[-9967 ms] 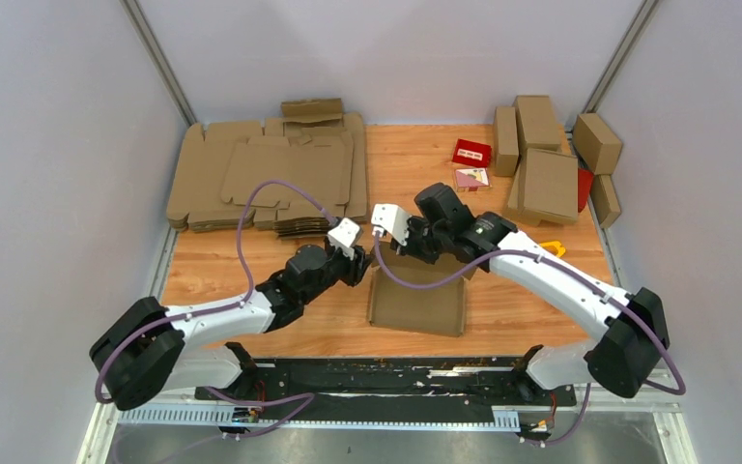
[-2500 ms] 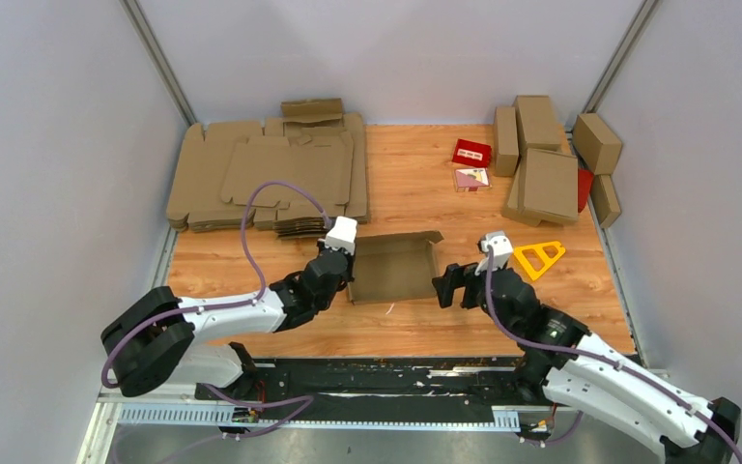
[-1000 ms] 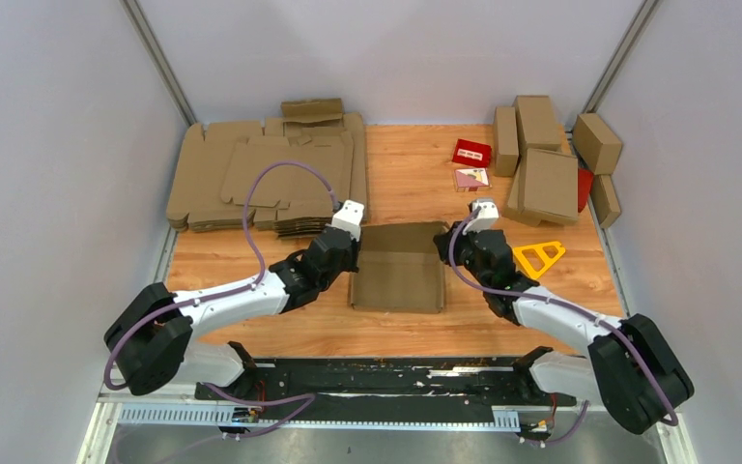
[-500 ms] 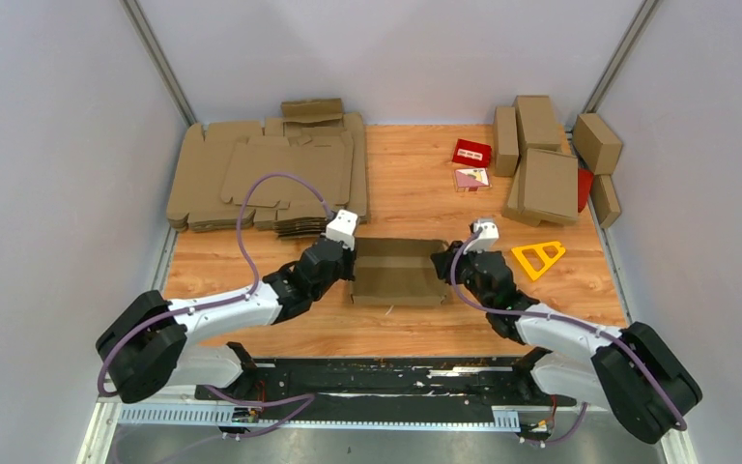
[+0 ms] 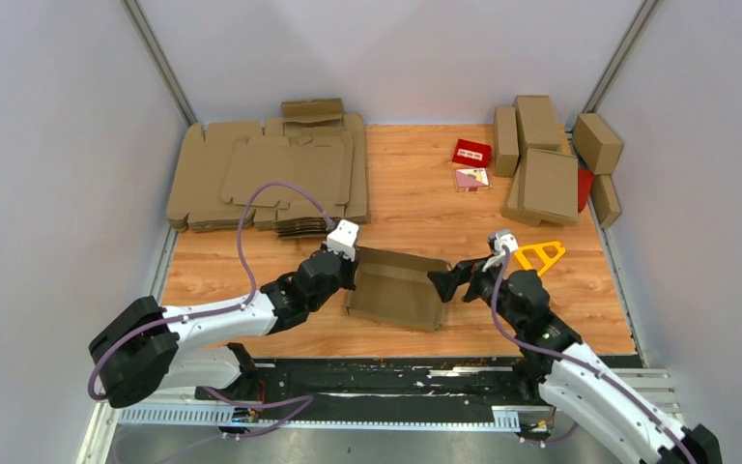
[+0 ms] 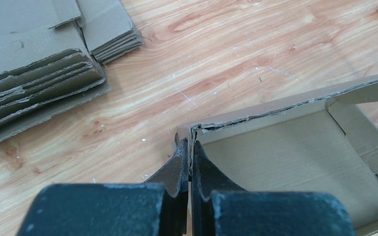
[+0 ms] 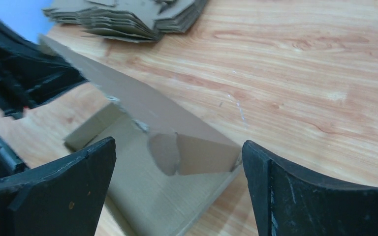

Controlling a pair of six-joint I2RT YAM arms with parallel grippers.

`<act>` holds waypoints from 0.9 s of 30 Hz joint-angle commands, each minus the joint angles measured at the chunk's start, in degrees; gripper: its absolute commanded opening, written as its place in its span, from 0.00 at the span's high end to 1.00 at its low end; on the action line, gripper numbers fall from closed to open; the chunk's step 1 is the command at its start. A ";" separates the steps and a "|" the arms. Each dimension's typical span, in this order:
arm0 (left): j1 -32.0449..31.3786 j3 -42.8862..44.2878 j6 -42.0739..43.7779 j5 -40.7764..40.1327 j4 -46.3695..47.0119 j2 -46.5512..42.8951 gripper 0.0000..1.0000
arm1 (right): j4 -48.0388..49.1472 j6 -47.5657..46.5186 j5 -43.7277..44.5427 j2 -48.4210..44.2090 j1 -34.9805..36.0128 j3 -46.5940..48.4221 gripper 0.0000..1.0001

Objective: Fold the paper box

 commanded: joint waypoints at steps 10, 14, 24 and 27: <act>-2.82 -1.76 0.84 -2.58 0.83 -0.85 1.00 | -18.91 4.18 0.66 -3.17 0.17 15.29 0.00; -3.29 -2.50 1.05 -3.17 1.47 -1.42 1.00 | -23.87 8.35 -0.31 5.22 0.03 21.42 0.15; -5.04 -4.43 2.41 -3.42 2.75 -2.69 0.98 | -22.63 16.18 -4.64 7.68 0.08 11.59 0.32; -5.78 -4.86 2.43 -3.14 2.06 -3.68 0.95 | -20.21 17.87 -4.61 7.72 0.05 8.45 0.33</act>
